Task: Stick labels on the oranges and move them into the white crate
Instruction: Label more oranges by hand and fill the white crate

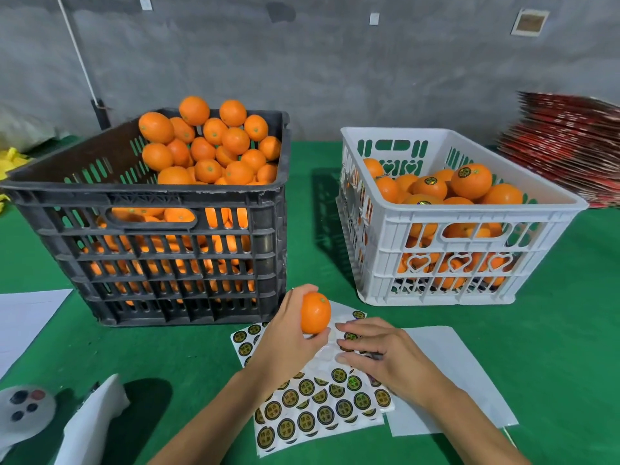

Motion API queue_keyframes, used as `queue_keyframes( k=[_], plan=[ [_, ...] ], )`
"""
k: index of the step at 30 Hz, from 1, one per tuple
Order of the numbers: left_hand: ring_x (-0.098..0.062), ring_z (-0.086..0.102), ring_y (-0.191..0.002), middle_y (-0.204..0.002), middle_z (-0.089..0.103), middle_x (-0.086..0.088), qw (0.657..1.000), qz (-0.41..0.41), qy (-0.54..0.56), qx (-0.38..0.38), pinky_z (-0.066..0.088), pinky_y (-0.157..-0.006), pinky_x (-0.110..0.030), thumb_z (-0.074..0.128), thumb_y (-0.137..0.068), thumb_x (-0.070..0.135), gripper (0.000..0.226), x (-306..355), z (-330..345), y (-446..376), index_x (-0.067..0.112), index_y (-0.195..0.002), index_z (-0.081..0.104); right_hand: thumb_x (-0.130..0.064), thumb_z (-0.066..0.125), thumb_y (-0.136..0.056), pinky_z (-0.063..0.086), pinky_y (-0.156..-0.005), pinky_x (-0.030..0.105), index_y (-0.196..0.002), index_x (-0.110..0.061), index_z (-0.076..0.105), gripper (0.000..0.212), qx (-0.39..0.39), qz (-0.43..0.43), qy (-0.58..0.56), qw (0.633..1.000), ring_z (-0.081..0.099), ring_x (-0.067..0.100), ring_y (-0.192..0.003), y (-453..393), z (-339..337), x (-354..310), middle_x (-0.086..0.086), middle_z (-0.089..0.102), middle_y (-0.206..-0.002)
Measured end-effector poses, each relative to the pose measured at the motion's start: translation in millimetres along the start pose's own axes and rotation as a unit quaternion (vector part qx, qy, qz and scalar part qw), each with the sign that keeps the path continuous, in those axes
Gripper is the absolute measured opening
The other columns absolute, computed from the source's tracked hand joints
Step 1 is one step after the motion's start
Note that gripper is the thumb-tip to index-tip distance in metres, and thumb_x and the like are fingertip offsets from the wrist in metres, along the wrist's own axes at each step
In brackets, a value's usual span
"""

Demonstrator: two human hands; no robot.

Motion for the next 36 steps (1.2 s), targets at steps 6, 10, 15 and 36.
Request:
queue_keyframes(
  k=[6, 10, 15, 36],
  plan=[
    [-0.006, 0.055, -0.114, -0.137, 0.039, 0.022, 1.0, -0.01, -0.001, -0.008, 0.04, -0.082, -0.004, 0.076, -0.087, 0.043, 0.069, -1, 0, -1, 0.06, -0.131, 0.026, -0.045, 0.069, -0.092, 0.039, -0.107, 0.018, -0.11, -0.039, 0.079, 0.021, 0.038, 0.034, -0.078, 0.996, 0.049, 0.001, -0.13, 1, 1, 7, -0.033, 0.062, -0.13],
    [-0.006, 0.055, -0.113, -0.137, 0.038, 0.025, 1.0, -0.014, -0.01, -0.009, 0.039, -0.082, -0.003, 0.076, -0.086, 0.044, 0.07, -2, 1, 0, 0.06, -0.132, 0.025, -0.037, 0.073, -0.093, 0.041, -0.107, 0.026, -0.1, -0.04, 0.081, 0.011, 0.043, 0.077, -0.148, 0.985, 0.053, 0.001, -0.127, -2, 4, 17, -0.026, 0.067, -0.125],
    [-0.004, 0.055, -0.111, -0.134, 0.035, 0.03, 1.0, -0.019, -0.012, -0.006, 0.039, -0.075, 0.0, 0.077, -0.086, 0.045, 0.072, -3, 1, 0, 0.065, -0.129, 0.023, -0.028, 0.068, -0.098, 0.057, -0.088, 0.031, -0.097, -0.03, 0.078, 0.011, 0.207, 0.165, -0.283, 0.922, 0.073, 0.016, -0.099, -2, -4, 18, -0.007, 0.077, -0.1],
    [-0.008, 0.04, -0.137, -0.158, 0.028, 0.014, 0.982, 0.167, -0.069, 0.057, 0.037, -0.114, -0.031, 0.065, -0.095, 0.028, 0.08, 219, -78, -94, 0.037, -0.157, 0.016, -0.053, 0.057, -0.097, 0.057, -0.096, 0.033, -0.149, -0.02, 0.048, 0.062, 0.358, -0.011, 0.135, 0.924, 0.06, 0.012, -0.124, -45, -182, -162, -0.004, 0.058, -0.145]
  ],
)
Point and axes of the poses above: each hand's wrist, its own y-axis away from the middle knuckle, its own z-axis out of the palm, x = y × z, the point moved 6 cm from there along -y, towards the middle knuckle
